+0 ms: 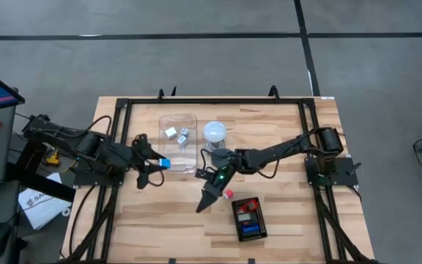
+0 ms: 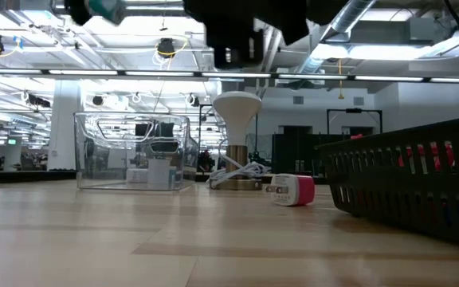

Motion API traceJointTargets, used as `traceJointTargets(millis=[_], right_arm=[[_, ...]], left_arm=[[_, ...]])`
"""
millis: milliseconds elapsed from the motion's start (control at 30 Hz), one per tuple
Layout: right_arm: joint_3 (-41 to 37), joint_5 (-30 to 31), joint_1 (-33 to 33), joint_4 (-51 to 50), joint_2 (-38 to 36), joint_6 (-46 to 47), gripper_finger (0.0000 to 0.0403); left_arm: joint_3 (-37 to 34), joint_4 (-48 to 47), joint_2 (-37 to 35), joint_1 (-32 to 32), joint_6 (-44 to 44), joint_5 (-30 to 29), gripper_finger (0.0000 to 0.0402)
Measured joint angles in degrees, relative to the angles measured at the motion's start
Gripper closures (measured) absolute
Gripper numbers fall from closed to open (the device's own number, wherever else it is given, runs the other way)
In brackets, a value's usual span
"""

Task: Pick & Place Office items
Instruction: Put the blue charger adapter into the transparent bin

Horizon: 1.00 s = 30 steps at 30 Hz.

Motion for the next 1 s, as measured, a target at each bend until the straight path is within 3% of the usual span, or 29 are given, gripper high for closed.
traceJointTargets(millis=[133,233,400,567,733,1000], right_arm=[[0.0,1.1,0.1,-13.7,-4.0,-7.6,0.0062],[0.0,6.2,0.0,-29.3,-8.9,-15.0,0.0062],[0.0,19.3,1.5,-52.8,-20.2,-23.1,0.0062],[0.0,34.4,2.8,-70.4,-30.6,-20.2,0.0062],[0.0,44.7,3.1,-78.7,-38.6,-15.1,0.0062],[0.0,52.9,4.8,-84.8,-44.2,-11.4,0.0063]], left_arm=[[0.0,-6.1,0.8,0.0,-5.7,-2.9,0.0257],[0.0,-9.2,2.1,0.0,-7.9,-4.6,0.0257],[0.0,-11.1,5.7,2.3,-7.6,-5.3,0.0257],[0.0,-10.6,10.3,9.7,-1.9,2.6,0.0257],[0.0,-9.4,13.6,18.8,7.2,8.1,0.0257],[0.0,-8.9,20.2,34.0,21.2,14.7,0.0257]])
